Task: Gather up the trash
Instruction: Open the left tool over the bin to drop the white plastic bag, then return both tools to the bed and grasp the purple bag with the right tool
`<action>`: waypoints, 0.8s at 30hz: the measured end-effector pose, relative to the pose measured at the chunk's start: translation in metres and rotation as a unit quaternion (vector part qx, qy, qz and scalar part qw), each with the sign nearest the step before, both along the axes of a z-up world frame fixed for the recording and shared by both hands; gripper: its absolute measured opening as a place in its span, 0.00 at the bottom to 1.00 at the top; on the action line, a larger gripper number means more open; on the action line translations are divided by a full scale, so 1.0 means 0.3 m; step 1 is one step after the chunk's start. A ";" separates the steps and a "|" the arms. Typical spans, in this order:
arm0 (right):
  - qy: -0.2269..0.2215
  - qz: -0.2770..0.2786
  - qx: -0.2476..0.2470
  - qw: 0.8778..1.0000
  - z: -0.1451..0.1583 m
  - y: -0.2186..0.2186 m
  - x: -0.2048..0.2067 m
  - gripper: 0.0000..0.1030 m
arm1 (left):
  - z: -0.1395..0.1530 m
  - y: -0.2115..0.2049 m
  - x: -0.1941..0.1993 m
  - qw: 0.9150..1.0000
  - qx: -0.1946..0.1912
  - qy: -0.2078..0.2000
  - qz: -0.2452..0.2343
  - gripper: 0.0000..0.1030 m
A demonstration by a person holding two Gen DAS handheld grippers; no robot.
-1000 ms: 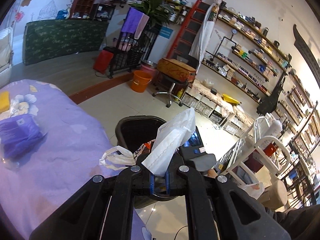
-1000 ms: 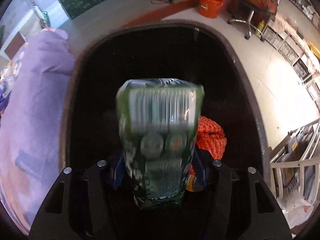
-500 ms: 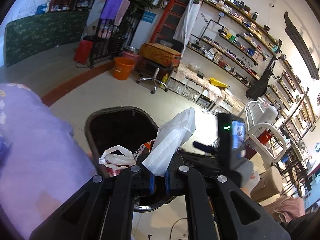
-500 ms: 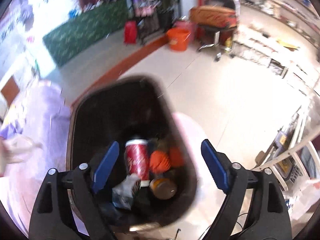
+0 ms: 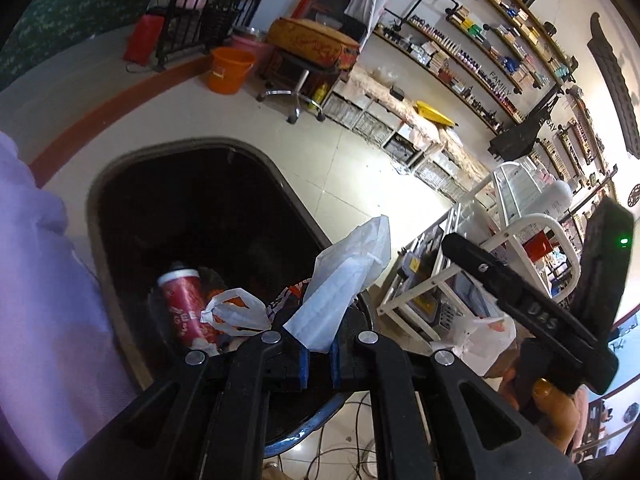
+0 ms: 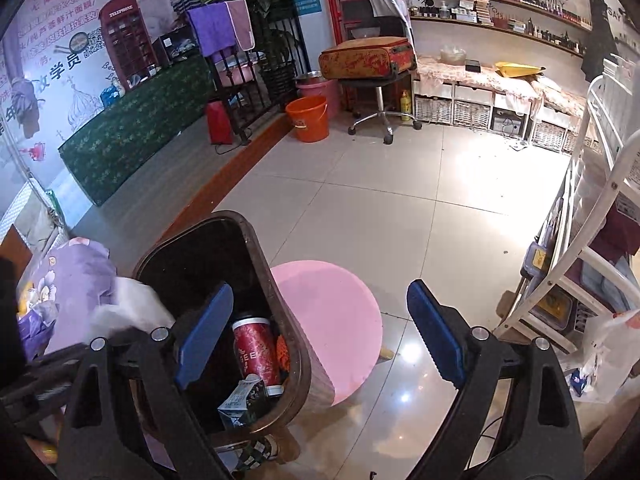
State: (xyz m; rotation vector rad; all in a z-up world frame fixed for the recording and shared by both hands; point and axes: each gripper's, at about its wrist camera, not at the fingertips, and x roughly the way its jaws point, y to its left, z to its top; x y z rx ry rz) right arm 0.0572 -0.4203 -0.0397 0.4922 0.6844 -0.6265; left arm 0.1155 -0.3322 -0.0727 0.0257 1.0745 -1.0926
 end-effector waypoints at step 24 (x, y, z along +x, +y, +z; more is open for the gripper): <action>-0.039 0.088 0.030 0.995 -0.002 0.116 0.077 0.90 | 0.098 0.214 -0.080 0.991 0.040 -0.121 0.050 0.94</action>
